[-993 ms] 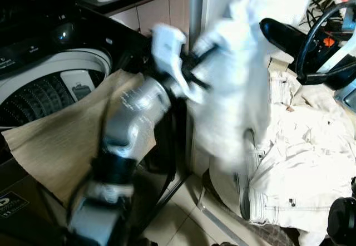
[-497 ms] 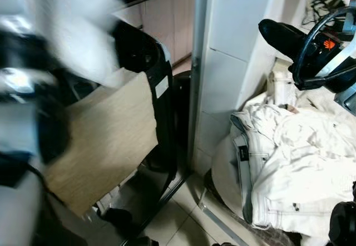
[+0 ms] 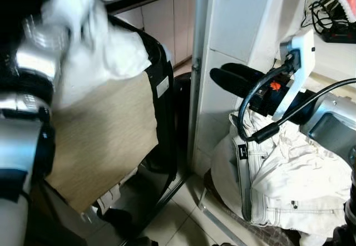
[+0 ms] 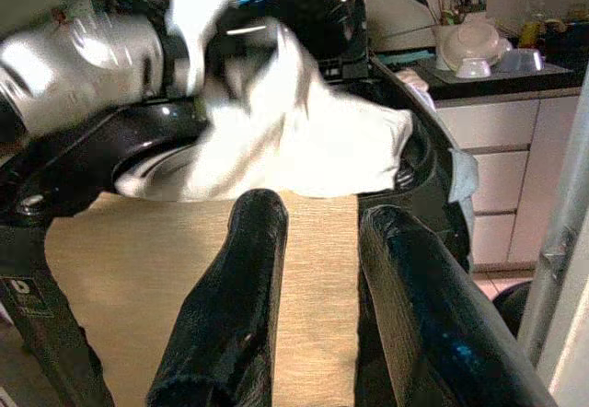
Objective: Clothes washing
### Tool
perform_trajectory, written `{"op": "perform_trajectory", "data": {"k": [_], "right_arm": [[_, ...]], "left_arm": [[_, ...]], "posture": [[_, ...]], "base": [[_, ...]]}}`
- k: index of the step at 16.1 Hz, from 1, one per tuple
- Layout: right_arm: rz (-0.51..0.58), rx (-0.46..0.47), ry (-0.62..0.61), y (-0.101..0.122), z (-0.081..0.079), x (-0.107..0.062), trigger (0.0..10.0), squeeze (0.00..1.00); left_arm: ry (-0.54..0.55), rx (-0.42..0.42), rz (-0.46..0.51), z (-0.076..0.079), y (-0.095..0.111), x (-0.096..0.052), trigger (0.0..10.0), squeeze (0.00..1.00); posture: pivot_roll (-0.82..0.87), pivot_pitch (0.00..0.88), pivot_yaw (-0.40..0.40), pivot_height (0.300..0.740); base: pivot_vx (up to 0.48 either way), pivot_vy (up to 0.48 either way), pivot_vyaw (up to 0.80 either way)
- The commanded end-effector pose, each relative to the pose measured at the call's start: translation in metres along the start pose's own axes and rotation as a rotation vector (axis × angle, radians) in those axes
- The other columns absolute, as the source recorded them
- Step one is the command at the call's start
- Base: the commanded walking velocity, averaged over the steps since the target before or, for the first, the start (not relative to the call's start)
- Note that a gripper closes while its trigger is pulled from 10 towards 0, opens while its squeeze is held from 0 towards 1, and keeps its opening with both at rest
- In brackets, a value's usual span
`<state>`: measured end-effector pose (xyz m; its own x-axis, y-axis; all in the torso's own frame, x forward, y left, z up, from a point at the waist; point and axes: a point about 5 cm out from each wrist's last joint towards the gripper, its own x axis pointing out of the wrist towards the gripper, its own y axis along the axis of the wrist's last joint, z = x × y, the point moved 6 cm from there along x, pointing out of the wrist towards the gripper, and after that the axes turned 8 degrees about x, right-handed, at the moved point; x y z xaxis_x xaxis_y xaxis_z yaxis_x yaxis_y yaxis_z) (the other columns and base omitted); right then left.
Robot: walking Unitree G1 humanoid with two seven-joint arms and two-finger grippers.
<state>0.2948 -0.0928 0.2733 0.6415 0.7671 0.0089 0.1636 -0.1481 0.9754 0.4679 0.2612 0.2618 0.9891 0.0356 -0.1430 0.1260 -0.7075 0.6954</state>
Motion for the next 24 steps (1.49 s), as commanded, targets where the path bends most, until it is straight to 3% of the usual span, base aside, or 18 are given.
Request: {"op": "perform_trajectory", "data": {"k": [1,2,10,13,14,15,17,18,19,20,21,23,24], "right_arm": [[0.012,-0.02,0.035,0.005,-0.009,0.001,10.0,0.0],[0.013,-0.027,0.042,0.005,-0.01,0.0,10.0,0.0],[0.0,-0.026,-0.022,0.002,0.003,-0.001,10.0,0.0],[0.021,-0.01,-0.129,0.007,0.025,-0.001,10.0,0.0],[0.033,0.004,-0.194,0.008,0.037,-0.002,10.0,0.0],[0.035,0.012,-0.219,0.008,0.041,-0.003,10.0,0.0],[0.016,0.019,-0.283,0.002,0.052,-0.005,10.0,0.0],[-0.008,0.038,-0.359,-0.006,0.066,-0.009,10.0,0.0],[-0.019,0.047,-0.404,-0.009,0.073,-0.011,10.0,0.0],[-0.023,0.05,-0.424,-0.01,0.077,-0.012,10.0,0.0],[-0.046,0.053,-0.512,-0.014,0.092,-0.018,10.0,0.0],[-0.055,0.049,-0.546,-0.016,0.098,-0.021,10.0,0.0],[-0.061,0.046,-0.547,-0.017,0.098,-0.021,10.0,0.0]], "left_arm": [[0.005,-0.006,0.006,-0.008,0.007,-0.001,10.0,0.1],[0.008,-0.022,-0.007,-0.01,0.004,-0.002,10.0,1.0],[0.032,-0.036,-0.024,-0.022,0.001,-0.004,10.0,1.0],[0.185,0.091,-0.054,-0.053,-0.007,-0.012,10.0,1.0],[0.246,0.167,-0.069,-0.067,-0.009,-0.017,10.0,0.24],[0.27,0.203,-0.073,-0.073,-0.009,-0.019,10.0,0.0],[0.272,0.202,0.007,-0.074,0.006,-0.019,10.0,0.0],[0.136,0.09,0.105,-0.045,0.02,-0.011,10.0,0.0],[0.042,0.009,0.128,-0.027,0.022,-0.007,10.0,0.0],[-0.002,-0.04,0.129,-0.018,0.022,-0.005,10.0,0.0],[-0.202,-0.058,0.09,0.02,0.015,-0.002,10.0,0.0],[-0.227,-0.061,0.015,0.027,0.002,-0.001,10.0,0.0],[-0.193,-0.003,-0.04,0.021,-0.009,-0.002,10.0,0.0]], "posture": [[-0.13,0.0,0.063,0.74],[-0.13,0.0,0.062,0.74],[-0.13,0.0,0.062,0.74],[-0.13,0.0,0.056,0.74],[-0.12,0.0,0.058,0.74],[-0.12,0.0,0.061,0.74],[-0.12,0.0,0.061,0.74],[-0.12,0.0,0.058,0.74],[-0.12,0.0,0.058,0.74],[-0.12,0.0,0.058,0.74],[-0.12,0.0,0.059,0.74],[-0.12,0.0,0.059,0.74],[-0.12,0.0,0.061,0.74]], "base": [[0.0,0.0,0.0],[0.0,0.0,0.0],[0.0,0.0,0.0],[0.0,0.0,0.0],[0.0,0.0,0.0],[0.0,0.0,0.0],[0.0,0.0,0.0],[0.0,0.0,0.0],[0.0,0.0,0.0],[0.0,0.0,0.0],[0.0,0.0,0.0],[0.0,0.0,0.0],[0.0,0.0,0.0]]}}
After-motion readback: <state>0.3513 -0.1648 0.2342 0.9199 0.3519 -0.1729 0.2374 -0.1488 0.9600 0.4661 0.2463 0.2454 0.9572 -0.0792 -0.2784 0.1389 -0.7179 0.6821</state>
